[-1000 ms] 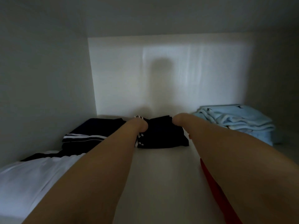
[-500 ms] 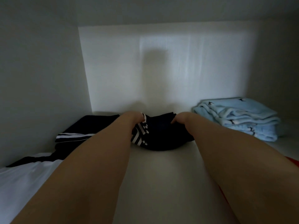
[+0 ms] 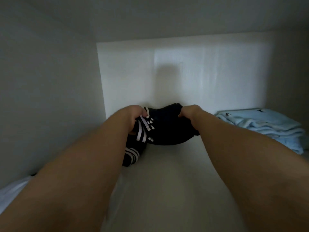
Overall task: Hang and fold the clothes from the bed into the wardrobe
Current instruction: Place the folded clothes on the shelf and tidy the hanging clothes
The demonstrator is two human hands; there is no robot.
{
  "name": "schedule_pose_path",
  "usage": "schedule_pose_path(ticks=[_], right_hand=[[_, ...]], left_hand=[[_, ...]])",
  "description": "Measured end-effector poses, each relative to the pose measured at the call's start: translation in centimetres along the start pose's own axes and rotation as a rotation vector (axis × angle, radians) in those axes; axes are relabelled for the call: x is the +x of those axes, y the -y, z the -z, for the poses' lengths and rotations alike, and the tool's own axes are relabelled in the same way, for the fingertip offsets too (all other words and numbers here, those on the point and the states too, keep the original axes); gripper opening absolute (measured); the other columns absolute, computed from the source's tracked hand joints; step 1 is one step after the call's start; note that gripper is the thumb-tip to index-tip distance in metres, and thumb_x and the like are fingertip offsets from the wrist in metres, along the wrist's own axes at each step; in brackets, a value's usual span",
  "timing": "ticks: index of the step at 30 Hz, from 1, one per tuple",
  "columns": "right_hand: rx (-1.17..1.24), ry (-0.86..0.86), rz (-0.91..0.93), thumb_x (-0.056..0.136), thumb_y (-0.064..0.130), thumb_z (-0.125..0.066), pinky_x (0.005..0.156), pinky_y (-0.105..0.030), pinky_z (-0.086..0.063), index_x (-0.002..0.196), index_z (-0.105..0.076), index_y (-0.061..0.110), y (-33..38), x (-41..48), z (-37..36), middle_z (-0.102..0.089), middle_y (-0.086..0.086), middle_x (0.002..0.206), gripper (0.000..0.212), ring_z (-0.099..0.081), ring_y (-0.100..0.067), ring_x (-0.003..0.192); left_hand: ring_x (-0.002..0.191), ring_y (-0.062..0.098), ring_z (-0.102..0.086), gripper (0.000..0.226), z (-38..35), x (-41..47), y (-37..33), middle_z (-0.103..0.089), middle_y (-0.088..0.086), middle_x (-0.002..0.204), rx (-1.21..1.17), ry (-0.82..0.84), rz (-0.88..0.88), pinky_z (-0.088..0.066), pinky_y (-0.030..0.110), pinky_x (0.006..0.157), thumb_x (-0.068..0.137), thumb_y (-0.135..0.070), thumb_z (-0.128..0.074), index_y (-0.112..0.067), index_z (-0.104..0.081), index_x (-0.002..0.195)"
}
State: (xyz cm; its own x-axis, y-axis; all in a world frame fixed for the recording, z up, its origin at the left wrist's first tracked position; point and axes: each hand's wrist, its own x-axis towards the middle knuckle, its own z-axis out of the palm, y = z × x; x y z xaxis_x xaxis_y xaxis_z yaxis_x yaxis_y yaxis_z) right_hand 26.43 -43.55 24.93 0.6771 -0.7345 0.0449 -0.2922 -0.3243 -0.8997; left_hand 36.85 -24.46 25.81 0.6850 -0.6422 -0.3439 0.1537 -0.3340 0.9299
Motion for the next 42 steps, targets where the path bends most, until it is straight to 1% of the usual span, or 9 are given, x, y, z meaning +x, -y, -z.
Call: schedule_pose_path(ticks=[3,5,11,15,20,24,29,34,42], right_hand=[[-0.022,0.057,0.003,0.094,0.008,-0.060,0.088,-0.030,-0.048,0.134,-0.050,-0.005,2.7,0.1,-1.8,-0.055,-0.017,0.133,0.043,-0.059,-0.029,0.100],[-0.080,0.059,0.068,0.091,0.008,-0.066,0.078,-0.033,-0.048,0.112,-0.060,-0.005,4.8,0.2,-3.4,-0.060,-0.017,0.123,0.025,-0.056,-0.025,0.078],[-0.488,0.192,0.349,0.086,0.025,-0.076,0.085,-0.033,-0.050,0.130,-0.056,-0.002,9.2,0.3,-9.7,-0.059,-0.017,0.127,0.055,-0.059,-0.030,0.108],[-0.700,0.132,0.534,0.089,0.033,-0.070,0.103,-0.041,-0.040,0.135,-0.052,0.011,9.5,0.5,-14.1,-0.055,-0.011,0.134,0.054,-0.053,-0.030,0.120],[-0.964,-0.048,0.502,0.088,0.047,-0.060,0.098,-0.055,-0.033,0.131,-0.050,0.020,8.3,0.6,-17.3,-0.049,-0.008,0.133,0.051,-0.049,-0.031,0.119],[-0.969,0.112,0.278,0.085,0.023,-0.061,0.075,-0.033,-0.044,0.090,-0.059,0.014,7.7,0.3,-17.0,-0.061,-0.006,0.119,0.011,-0.052,-0.024,0.075],[-1.026,0.303,0.244,0.102,0.030,-0.043,0.097,-0.036,-0.044,0.139,-0.050,0.005,7.4,-0.3,-16.9,-0.048,-0.015,0.143,0.045,-0.053,-0.031,0.120],[-0.899,0.360,0.384,0.102,0.049,-0.041,0.090,-0.032,-0.042,0.140,-0.049,0.003,7.2,-3.5,-17.9,-0.051,-0.015,0.141,0.060,-0.052,-0.031,0.122],[-1.144,0.457,0.619,0.085,0.080,-0.038,0.108,-0.041,-0.032,0.130,-0.058,0.013,5.3,-7.7,-18.3,-0.051,-0.013,0.138,0.083,-0.042,-0.029,0.129]], left_hand=[[0.060,0.034,-0.070,0.026,2.9,-1.2,-0.6,-0.071,0.019,0.073,-0.087,-0.095,-0.044,-0.058,0.049,0.067,0.094,-0.007,-0.044,0.004,-0.066,0.084],[0.085,0.035,-0.071,0.024,4.8,-2.3,-0.5,-0.073,0.020,0.093,-0.104,-0.155,-0.057,-0.057,0.052,0.082,0.095,-0.008,-0.046,0.004,-0.067,0.098],[0.111,0.028,-0.063,0.030,9.8,-4.1,2.0,-0.066,0.015,0.122,0.028,-0.361,-0.011,-0.053,0.040,0.091,0.098,-0.015,-0.050,-0.004,-0.060,0.125],[0.085,0.026,-0.064,0.037,10.5,-4.9,4.1,-0.067,0.018,0.108,0.172,-0.364,0.019,-0.055,0.038,0.076,0.101,-0.028,-0.056,0.000,-0.056,0.125],[0.072,0.024,-0.065,0.028,11.1,-5.5,4.9,-0.066,0.012,0.086,0.722,-0.377,0.100,-0.053,0.033,0.063,0.101,-0.029,-0.053,-0.005,-0.052,0.115],[0.119,0.027,-0.054,0.056,13.2,-4.5,4.0,-0.055,0.009,0.133,1.437,-0.542,-0.207,-0.049,0.037,0.099,0.078,-0.018,-0.069,-0.022,-0.059,0.133],[0.141,0.029,-0.034,0.117,13.7,-2.7,4.4,-0.033,0.005,0.156,1.731,-0.266,-0.148,-0.033,0.042,0.115,0.060,-0.029,-0.092,-0.024,-0.024,0.155],[0.113,0.024,-0.059,0.071,13.5,-1.5,5.3,-0.061,0.004,0.126,1.753,-0.313,-0.181,-0.049,0.037,0.096,0.067,-0.039,-0.088,-0.020,-0.057,0.127],[0.110,0.024,-0.059,0.074,15.2,-2.1,5.6,-0.059,0.002,0.123,1.919,-0.220,-0.178,-0.050,0.039,0.094,0.071,-0.052,-0.080,-0.028,-0.047,0.133]])
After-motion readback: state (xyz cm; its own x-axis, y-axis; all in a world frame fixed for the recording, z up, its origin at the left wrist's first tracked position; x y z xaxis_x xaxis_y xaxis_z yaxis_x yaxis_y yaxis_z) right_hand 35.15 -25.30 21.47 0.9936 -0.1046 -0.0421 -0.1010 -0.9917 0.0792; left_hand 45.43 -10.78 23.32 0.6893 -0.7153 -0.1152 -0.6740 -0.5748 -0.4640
